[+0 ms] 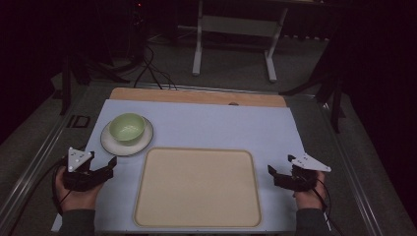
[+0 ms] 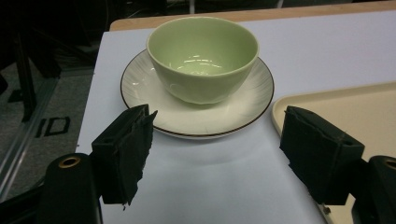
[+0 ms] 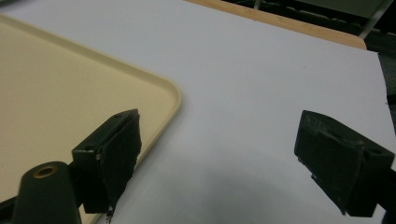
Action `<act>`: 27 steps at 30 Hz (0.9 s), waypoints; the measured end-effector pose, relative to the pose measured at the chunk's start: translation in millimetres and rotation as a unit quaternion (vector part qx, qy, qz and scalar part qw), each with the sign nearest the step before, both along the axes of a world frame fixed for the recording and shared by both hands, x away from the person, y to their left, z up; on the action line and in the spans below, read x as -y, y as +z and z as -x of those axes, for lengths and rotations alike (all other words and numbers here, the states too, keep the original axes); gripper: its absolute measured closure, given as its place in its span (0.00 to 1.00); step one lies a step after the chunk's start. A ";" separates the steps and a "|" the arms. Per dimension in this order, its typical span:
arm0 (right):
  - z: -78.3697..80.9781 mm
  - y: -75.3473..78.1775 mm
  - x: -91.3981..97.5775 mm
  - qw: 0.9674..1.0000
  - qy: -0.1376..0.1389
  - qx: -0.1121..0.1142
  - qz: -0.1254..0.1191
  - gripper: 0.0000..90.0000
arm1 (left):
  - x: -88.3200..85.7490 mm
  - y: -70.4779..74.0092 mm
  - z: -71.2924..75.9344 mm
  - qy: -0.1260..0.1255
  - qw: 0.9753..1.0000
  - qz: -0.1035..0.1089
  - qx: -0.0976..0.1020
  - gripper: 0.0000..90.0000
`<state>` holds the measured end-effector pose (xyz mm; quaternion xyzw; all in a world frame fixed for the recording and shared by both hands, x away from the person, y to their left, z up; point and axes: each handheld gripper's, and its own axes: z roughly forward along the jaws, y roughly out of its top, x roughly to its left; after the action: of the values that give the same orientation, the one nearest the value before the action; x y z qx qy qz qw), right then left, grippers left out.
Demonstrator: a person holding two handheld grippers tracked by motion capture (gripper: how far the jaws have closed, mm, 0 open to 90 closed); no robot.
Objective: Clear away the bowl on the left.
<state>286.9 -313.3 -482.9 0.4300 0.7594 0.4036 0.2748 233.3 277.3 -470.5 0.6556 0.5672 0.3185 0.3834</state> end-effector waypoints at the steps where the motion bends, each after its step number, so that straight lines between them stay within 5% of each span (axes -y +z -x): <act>1: 0.3 0.1 -0.2 1.000 0.001 0.000 -0.001 0.16 | -0.5 0.6 -0.1 0.000 1.000 0.002 0.002 0.29; 14: -0.2 -0.4 -1.3 1.000 0.001 -0.001 0.000 0.15 | -9.4 1.5 -1.0 0.017 0.999 0.033 0.005 0.33; 27: -0.3 -2.8 -2.0 1.000 -0.001 -0.006 0.000 0.15 | -14.5 15.2 -13.2 0.017 0.999 0.025 0.012 0.34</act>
<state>287.2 -311.3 -485.7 0.4334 0.7606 0.4009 0.2702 246.5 291.8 -455.2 0.6320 0.5816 0.3185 0.4011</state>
